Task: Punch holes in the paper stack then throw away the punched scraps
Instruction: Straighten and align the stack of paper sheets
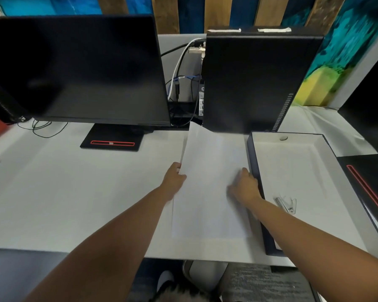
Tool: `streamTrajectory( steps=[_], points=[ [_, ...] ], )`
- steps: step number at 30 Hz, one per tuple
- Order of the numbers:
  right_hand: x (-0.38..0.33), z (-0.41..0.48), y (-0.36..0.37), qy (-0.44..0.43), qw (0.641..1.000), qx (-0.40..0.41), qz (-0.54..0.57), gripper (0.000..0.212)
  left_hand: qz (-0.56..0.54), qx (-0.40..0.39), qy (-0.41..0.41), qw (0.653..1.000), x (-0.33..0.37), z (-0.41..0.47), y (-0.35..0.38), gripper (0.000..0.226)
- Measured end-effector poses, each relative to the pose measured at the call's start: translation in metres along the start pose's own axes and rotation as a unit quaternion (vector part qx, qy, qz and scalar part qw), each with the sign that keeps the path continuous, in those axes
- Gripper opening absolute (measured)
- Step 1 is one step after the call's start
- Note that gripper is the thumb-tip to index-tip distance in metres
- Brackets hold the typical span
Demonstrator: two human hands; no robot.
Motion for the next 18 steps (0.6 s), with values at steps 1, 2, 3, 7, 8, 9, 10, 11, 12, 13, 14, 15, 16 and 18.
streamTrajectory(
  steps=[1, 2, 3, 7, 8, 9, 10, 11, 12, 13, 14, 15, 16, 18],
  points=[
    [0.001, -0.001, -0.002, 0.010, 0.998, -0.015, 0.052, 0.059, -0.009, 0.008, 0.010, 1.000, 0.000, -0.003, -0.001, 0.026],
    [0.001, -0.001, -0.004, 0.018, 0.995, -0.028, 0.095, 0.064, -0.026, 0.014, 0.017, 0.999, 0.000, -0.004, -0.002, 0.027],
    [0.003, -0.001, -0.006, 0.022, 0.990, -0.040, 0.134, 0.068, -0.041, 0.021, 0.021, 0.999, 0.000, -0.006, -0.004, 0.026],
    [0.007, -0.004, -0.016, 0.031, 0.955, -0.080, 0.283, 0.079, -0.094, 0.028, 0.035, 0.995, 0.002, -0.013, -0.012, 0.027],
    [0.008, -0.003, -0.018, 0.035, 0.945, -0.089, 0.311, 0.075, -0.102, 0.026, 0.037, 0.994, 0.001, -0.015, -0.015, 0.028],
    [0.008, -0.003, -0.022, 0.036, 0.933, -0.095, 0.344, 0.071, -0.107, 0.026, 0.039, 0.993, 0.003, -0.015, -0.017, 0.030],
    [0.009, -0.003, -0.025, 0.039, 0.920, -0.108, 0.376, 0.069, -0.117, 0.025, 0.039, 0.992, 0.002, -0.016, -0.020, 0.031],
    [0.009, -0.002, -0.030, 0.039, 0.903, -0.123, 0.410, 0.067, -0.133, 0.026, 0.040, 0.990, 0.005, -0.017, -0.023, 0.033],
    [0.010, 0.001, -0.033, 0.044, 0.884, -0.143, 0.443, 0.074, -0.151, 0.027, 0.039, 0.987, 0.006, -0.017, -0.025, 0.033],
    [0.012, 0.003, -0.036, 0.047, 0.863, -0.167, 0.475, 0.077, -0.162, 0.029, 0.040, 0.986, 0.010, -0.018, -0.027, 0.033],
    [0.011, 0.003, -0.041, 0.041, 0.840, -0.190, 0.506, 0.070, -0.168, 0.032, 0.042, 0.984, 0.014, -0.019, -0.029, 0.032],
    [0.010, 0.002, -0.046, 0.031, 0.822, -0.215, 0.527, 0.057, -0.173, 0.029, 0.044, 0.983, 0.017, -0.020, -0.030, 0.031],
    [0.007, 0.000, -0.051, 0.018, 0.811, -0.241, 0.533, 0.044, -0.177, 0.023, 0.050, 0.983, 0.021, -0.020, -0.030, 0.031],
    [0.002, -0.006, -0.058, -0.006, 0.802, -0.285, 0.525, 0.037, -0.185, 0.003, 0.063, 0.981, 0.030, -0.021, -0.029, 0.031]
  ],
)
Point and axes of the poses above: each hand's wrist, its own z-axis towards the middle knuckle, its own y-axis out of the palm, x = y × z, the point moved 4 cm from there along z, towards the middle knuckle, and after that the axes turned 13 degrees about y, right-handed, at the moved point
